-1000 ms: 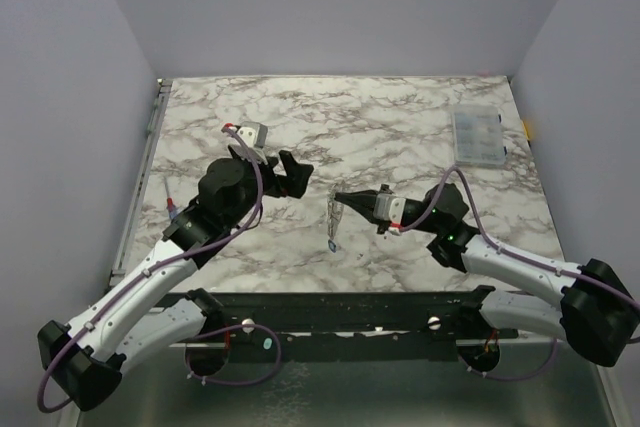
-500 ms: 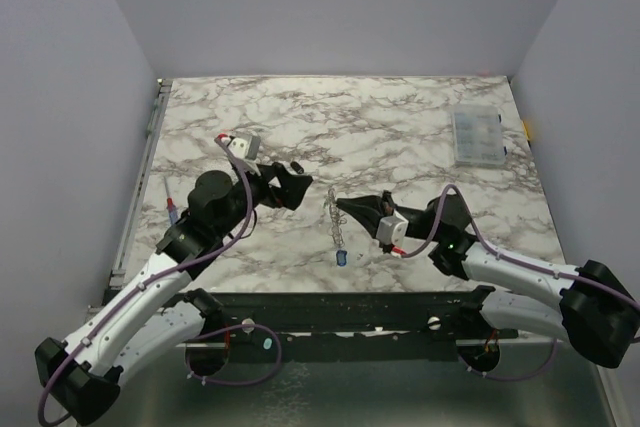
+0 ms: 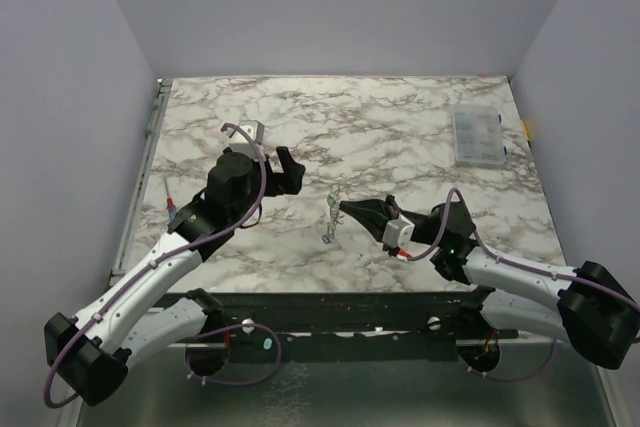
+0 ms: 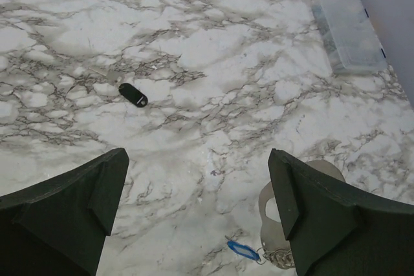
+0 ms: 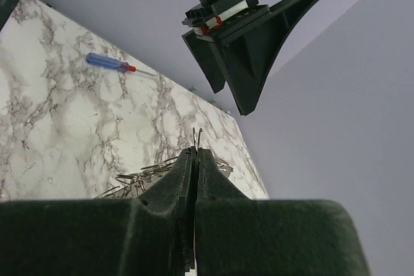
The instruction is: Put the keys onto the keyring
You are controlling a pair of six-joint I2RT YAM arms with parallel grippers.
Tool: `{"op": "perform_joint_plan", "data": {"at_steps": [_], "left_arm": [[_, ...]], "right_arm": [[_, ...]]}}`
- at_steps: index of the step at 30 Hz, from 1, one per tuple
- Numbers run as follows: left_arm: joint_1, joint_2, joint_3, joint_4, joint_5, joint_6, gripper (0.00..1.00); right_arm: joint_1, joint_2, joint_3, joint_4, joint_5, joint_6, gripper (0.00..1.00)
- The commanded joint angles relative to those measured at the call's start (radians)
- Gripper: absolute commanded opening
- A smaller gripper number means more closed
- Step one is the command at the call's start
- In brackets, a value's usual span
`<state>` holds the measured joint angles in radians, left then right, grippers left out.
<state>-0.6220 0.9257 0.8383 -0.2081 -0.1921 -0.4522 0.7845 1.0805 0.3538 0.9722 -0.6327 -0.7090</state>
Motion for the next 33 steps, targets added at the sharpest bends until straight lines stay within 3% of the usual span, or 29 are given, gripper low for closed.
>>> {"op": "perform_joint_plan", "data": {"at_steps": [1, 4, 6, 9, 13, 16, 21, 25, 30, 33], "left_arm": [[0.001, -0.128, -0.095, 0.076, -0.03, 0.041, 0.99], [0.002, -0.139, -0.14, 0.12, -0.037, 0.012, 0.99], [0.002, -0.039, -0.073, -0.002, -0.093, -0.004, 0.97], [0.002, 0.065, 0.062, -0.123, -0.033, -0.015, 0.99], [0.003, -0.031, -0.032, 0.003, -0.093, -0.042, 0.99], [0.005, -0.048, -0.06, 0.042, -0.043, -0.031, 0.99], [0.009, 0.145, 0.04, -0.07, -0.026, -0.014, 0.99], [0.025, 0.291, 0.108, -0.102, 0.0, -0.03, 0.86], [0.043, 0.446, 0.172, -0.103, -0.064, -0.052, 0.84], [0.061, 0.542, 0.215, -0.1, -0.065, -0.084, 0.77]], "right_arm": [[0.007, -0.026, -0.051, 0.159, 0.038, 0.084, 0.01], [0.006, -0.042, -0.075, 0.188, 0.042, 0.127, 0.01], [0.007, -0.05, -0.095, 0.215, 0.051, 0.156, 0.01], [0.007, -0.062, -0.123, 0.256, 0.06, 0.189, 0.01], [0.008, -0.082, -0.144, 0.275, 0.073, 0.205, 0.01], [0.007, -0.072, -0.151, 0.305, 0.069, 0.223, 0.01], [0.007, -0.06, -0.158, 0.321, 0.065, 0.243, 0.01], [0.007, -0.058, -0.171, 0.329, 0.067, 0.255, 0.01], [0.007, -0.089, -0.184, 0.305, 0.084, 0.258, 0.01], [0.007, -0.116, -0.192, 0.287, 0.098, 0.254, 0.01]]}}
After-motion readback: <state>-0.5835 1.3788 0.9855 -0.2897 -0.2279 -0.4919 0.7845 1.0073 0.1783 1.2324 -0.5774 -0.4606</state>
